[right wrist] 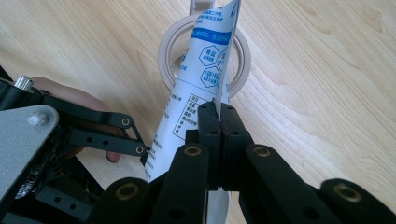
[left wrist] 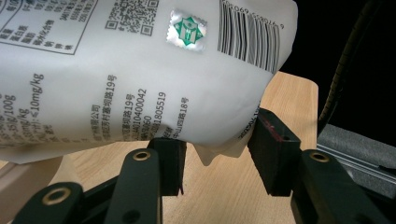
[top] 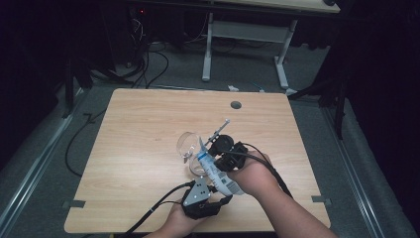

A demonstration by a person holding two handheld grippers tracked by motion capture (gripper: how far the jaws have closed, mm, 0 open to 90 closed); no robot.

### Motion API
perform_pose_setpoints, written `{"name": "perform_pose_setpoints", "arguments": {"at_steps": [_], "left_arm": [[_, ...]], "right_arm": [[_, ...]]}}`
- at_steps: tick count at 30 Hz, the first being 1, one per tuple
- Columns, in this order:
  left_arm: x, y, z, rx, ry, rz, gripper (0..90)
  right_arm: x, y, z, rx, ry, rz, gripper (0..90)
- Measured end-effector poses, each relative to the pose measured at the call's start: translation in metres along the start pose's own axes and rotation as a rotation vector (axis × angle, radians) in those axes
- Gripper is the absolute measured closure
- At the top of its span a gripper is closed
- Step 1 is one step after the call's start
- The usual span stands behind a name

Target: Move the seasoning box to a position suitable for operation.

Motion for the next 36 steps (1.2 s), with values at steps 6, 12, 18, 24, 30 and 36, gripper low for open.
{"name": "perform_pose_setpoints", "arguments": {"at_steps": [6, 12, 18, 24, 30, 36], "left_arm": [[0.0000, 0.0011, 0.0020, -0.001, -0.007, 0.002, 58.2], [0.0000, 0.0010, 0.0021, 0.001, -0.005, 0.000, 58.1], [0.0002, 0.0009, 0.0022, 0.003, -0.005, 0.000, 58.1], [0.0005, 0.0008, 0.0016, 0.004, -0.007, 0.002, 58.1], [0.0002, 0.0005, 0.0014, 0.006, -0.004, 0.001, 58.2], [0.0002, 0.0002, 0.0006, 0.012, -0.002, 0.001, 58.2]], "right_arm": [[0.0017, -0.0001, 0.0027, 0.001, -0.001, 0.005, 90.0], [0.0021, -0.0006, 0.0035, -0.001, 0.004, 0.007, 90.0], [0.0027, 0.0000, 0.0039, -0.002, 0.008, 0.008, 90.0], [0.0034, -0.0002, 0.0035, 0.002, 0.007, 0.010, 90.0], [0.0039, -0.0004, 0.0029, 0.011, 0.007, 0.012, 90.0], [0.0036, -0.0003, 0.0027, 0.013, 0.007, 0.019, 89.9]]}}
Point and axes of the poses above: each handheld gripper's, and its own axes: x roughly forward along the jaws, z roughly out of its top, y roughly to its left, the point moved 8 cm from there along x, roughly forward along the jaws, and after that the axes turned 14 degrees about -z, right-handed, at the moved point
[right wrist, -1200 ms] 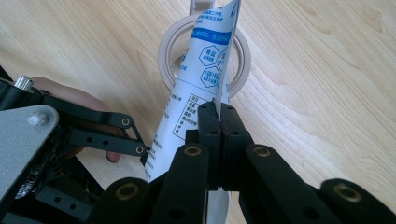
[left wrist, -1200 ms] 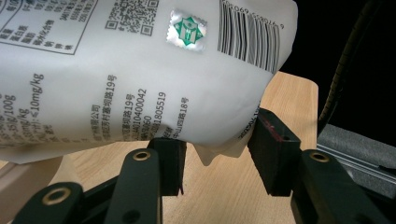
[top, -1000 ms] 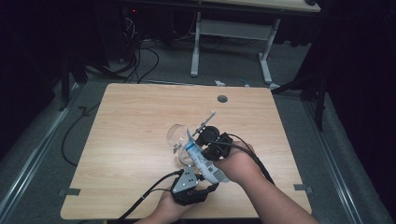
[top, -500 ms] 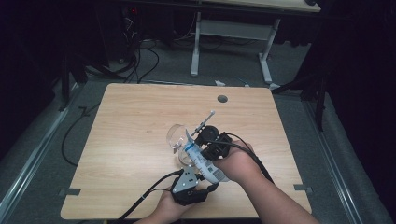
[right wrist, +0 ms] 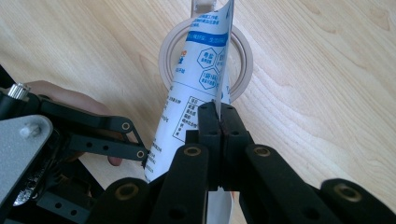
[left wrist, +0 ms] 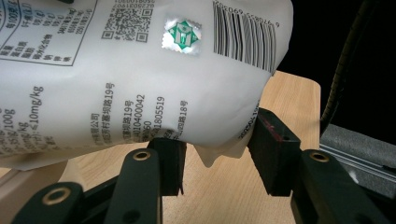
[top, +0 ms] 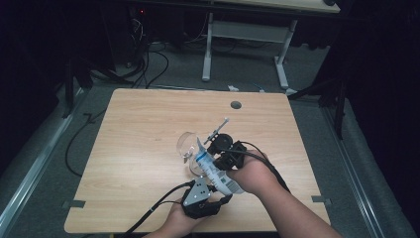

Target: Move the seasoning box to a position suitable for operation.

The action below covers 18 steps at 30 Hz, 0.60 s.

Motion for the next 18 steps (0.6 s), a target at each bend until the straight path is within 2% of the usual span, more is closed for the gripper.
{"name": "perform_pose_setpoints", "arguments": {"at_steps": [3, 9, 18], "left_arm": [[0.0001, -0.0004, -0.0001, -0.001, -0.001, -0.001, 58.2], [0.0000, -0.0011, 0.0008, -0.002, -0.009, -0.004, 58.2], [-0.0004, -0.0031, 0.0014, -0.004, -0.013, -0.012, 58.2]], "right_arm": [[-0.0003, -0.0004, -0.0001, 0.015, 0.013, 0.005, 89.9], [-0.0011, -0.0001, 0.0007, 0.015, 0.023, 0.005, 89.9], [-0.0026, -0.0004, 0.0010, -0.016, 0.015, 0.016, 90.0]]}}
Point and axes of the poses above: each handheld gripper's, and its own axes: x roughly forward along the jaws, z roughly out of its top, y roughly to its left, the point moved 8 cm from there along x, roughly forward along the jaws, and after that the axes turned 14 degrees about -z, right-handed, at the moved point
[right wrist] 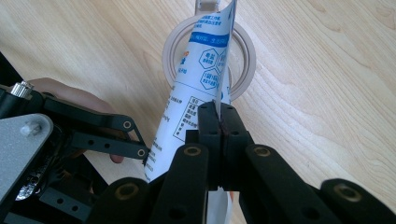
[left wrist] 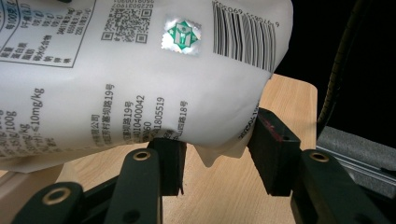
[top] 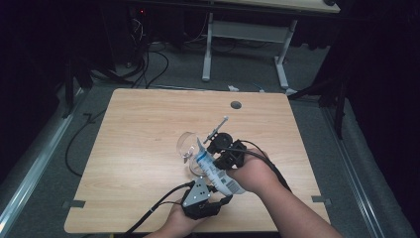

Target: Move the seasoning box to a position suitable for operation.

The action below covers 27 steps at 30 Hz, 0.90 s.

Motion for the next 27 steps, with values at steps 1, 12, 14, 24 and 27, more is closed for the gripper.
{"name": "perform_pose_setpoints", "arguments": {"at_steps": [1, 12, 14, 24, 27], "left_arm": [[0.0000, -0.0001, 0.0002, -0.001, 0.000, 0.000, 58.2], [-0.0001, -0.0004, 0.0022, -0.002, -0.001, -0.003, 58.1], [0.0001, -0.0007, 0.0021, -0.003, -0.001, -0.005, 58.1], [0.0011, -0.0016, 0.0030, -0.010, -0.002, -0.008, 58.1], [0.0011, -0.0015, 0.0034, -0.010, -0.003, -0.008, 58.1]], "right_arm": [[-0.0002, -0.0003, -0.0001, 0.005, 0.000, 0.000, 90.0], [-0.0011, -0.0010, 0.0016, 0.002, -0.004, -0.006, 90.0], [-0.0013, -0.0010, 0.0015, 0.001, -0.002, -0.007, 90.0], [-0.0018, -0.0016, 0.0003, 0.002, 0.001, -0.007, 89.9], [-0.0011, -0.0020, 0.0007, -0.002, -0.003, -0.008, 89.9]]}}
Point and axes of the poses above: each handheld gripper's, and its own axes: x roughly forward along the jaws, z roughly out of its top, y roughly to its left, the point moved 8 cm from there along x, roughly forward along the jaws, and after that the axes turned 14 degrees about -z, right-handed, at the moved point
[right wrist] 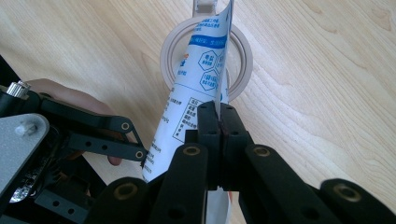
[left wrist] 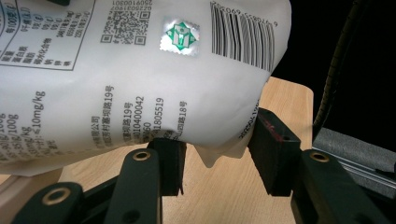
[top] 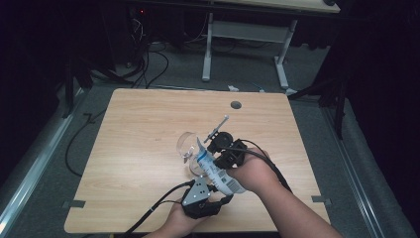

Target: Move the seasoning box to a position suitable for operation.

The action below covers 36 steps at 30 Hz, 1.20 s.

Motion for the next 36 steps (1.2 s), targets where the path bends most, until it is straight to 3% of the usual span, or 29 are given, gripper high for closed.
{"name": "perform_pose_setpoints", "arguments": {"at_steps": [6, 36], "left_arm": [[0.0000, -0.0008, -0.0003, 0.002, 0.004, -0.004, 58.1], [-0.0007, -0.0007, 0.0030, -0.006, -0.005, -0.005, 58.1]], "right_arm": [[-0.0004, -0.0007, -0.0006, 0.019, 0.000, 0.016, 89.9], [-0.0003, -0.0002, 0.0029, 0.001, 0.005, 0.007, 90.0]]}}
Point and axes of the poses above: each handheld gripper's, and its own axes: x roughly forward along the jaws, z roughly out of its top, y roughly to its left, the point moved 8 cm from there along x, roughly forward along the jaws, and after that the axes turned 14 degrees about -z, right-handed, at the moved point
